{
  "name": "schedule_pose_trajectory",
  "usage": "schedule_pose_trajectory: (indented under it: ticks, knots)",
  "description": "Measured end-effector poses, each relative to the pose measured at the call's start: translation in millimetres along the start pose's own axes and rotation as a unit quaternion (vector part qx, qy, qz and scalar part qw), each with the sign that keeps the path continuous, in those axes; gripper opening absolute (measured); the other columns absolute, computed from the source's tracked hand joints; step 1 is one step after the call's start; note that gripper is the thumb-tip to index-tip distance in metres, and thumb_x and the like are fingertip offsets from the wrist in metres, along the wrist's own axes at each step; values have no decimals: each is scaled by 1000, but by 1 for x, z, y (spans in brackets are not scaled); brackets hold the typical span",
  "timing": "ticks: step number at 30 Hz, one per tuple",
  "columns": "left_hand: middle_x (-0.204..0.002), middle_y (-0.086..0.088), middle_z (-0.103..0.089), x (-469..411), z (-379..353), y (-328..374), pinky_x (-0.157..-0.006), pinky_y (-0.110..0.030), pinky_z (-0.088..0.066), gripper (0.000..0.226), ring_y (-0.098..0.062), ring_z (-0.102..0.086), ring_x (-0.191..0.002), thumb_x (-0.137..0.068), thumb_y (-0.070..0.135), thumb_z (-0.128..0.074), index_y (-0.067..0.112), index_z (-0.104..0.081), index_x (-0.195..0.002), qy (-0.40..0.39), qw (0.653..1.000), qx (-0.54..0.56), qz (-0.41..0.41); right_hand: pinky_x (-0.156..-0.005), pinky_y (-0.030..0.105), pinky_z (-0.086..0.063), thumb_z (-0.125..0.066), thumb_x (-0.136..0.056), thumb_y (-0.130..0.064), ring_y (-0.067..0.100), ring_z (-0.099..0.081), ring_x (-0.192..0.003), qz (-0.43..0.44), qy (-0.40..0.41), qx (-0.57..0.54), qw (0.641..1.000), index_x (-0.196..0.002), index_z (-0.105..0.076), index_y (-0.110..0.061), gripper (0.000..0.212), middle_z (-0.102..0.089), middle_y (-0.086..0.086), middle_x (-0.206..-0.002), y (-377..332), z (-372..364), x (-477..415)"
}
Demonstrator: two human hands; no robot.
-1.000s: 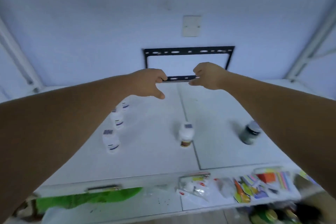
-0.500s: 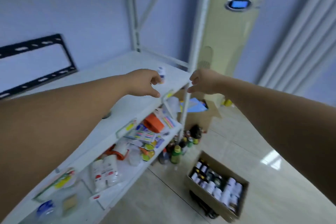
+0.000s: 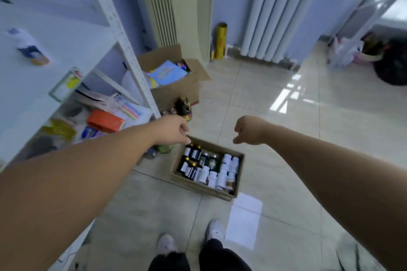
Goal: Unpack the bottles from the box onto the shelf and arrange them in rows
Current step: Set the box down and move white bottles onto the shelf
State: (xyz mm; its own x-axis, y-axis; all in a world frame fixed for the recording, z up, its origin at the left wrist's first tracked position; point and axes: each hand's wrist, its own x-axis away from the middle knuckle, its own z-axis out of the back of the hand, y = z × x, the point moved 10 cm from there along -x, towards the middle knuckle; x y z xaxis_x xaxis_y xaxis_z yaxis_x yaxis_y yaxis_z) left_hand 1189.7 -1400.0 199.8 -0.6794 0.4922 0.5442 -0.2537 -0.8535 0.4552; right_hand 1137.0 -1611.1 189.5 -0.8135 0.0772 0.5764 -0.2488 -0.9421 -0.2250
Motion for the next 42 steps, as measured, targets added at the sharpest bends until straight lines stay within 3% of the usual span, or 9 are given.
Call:
schedule_pose_trajectory:
  ticks: [3, 7, 12, 16, 19, 24, 31, 36, 42]
  knots:
    - [-105, 5, -66, -45, -62, -7, -88, -28, -52, 43, -12, -64, -97, -81, 38, -79, 19, -65, -117, -57, 998, 35, 15, -95, 35, -47, -69, -85, -39, 31, -57, -115, -52, -24, -42, 997, -121, -62, -2, 52, -61, 12, -124, 47, -57, -28]
    - [-100, 6, -68, -118, -139, -24, -87, -28, -53, 42, -11, -66, -94, -79, 37, -80, 16, -66, -114, -91, 991, 90, 35, -63, 27, -38, -70, -80, -30, 26, -55, -79, -137, -28, -164, 977, -82, -57, -8, 26, -56, 10, -85, 94, -140, -61]
    - [-102, 0, -64, -212, -243, -46, -88, -29, -47, 39, -16, -61, -96, -81, 41, -77, 21, -64, -112, -152, 977, 144, 45, -51, 26, -32, -66, -83, -29, 20, -49, -69, -216, -30, -324, 921, -81, -44, -20, 24, -44, -3, -74, 125, -249, -112]
    - [-119, 1, -63, -277, -309, -67, -86, -30, -47, 65, -13, -61, -99, -81, 47, -75, 15, -56, -135, -165, 970, 162, 71, -61, 30, -46, -63, -87, -35, 24, -61, -87, -265, -14, -393, 881, -127, -43, -9, 51, -55, 6, -103, 141, -304, -162]
    - [-116, -2, -63, -314, -347, -79, -80, -29, -46, 71, -14, -61, -92, -84, 49, -72, 11, -49, -141, -159, 970, 169, 75, -76, 39, -54, -58, -90, -27, 31, -61, -99, -296, -2, -399, 868, -130, -39, -1, 52, -57, 18, -118, 153, -332, -194]
    - [-144, -11, -53, -352, -392, -94, -96, -33, -45, 80, -27, -55, -125, -89, 57, -61, 7, -39, -148, -142, 964, 200, 98, -105, 45, -40, -53, -93, -27, 35, -43, -129, -377, 70, -411, 827, -142, -30, -3, 60, -40, 18, -141, 164, -363, -215]
    - [-105, -9, -70, -358, -416, -112, -86, -44, -55, 50, -27, -67, -95, -85, 48, -71, 12, -62, -118, -132, 962, 219, 93, -89, 42, -48, -52, -91, -15, 37, -53, -104, -402, 85, -372, 832, -124, -39, -4, 37, -33, 18, -133, 164, -391, -231]
    - [-112, -7, -70, -367, -419, -121, -90, -47, -56, 53, -26, -67, -99, -84, 40, -76, 13, -59, -126, -159, 953, 245, 83, -87, 38, -46, -61, -88, -22, 34, -57, -114, -392, 72, -347, 849, -125, -42, -4, 45, -55, 17, -127, 183, -399, -246]
    - [-107, -4, -72, -371, -409, -135, -92, -46, -55, 50, -23, -68, -100, -77, 33, -83, 15, -63, -119, -149, 954, 248, 75, -82, 35, -43, -65, -85, -29, 35, -55, -105, -383, 88, -337, 856, -124, -45, -8, 48, -41, 16, -133, 176, -396, -255]
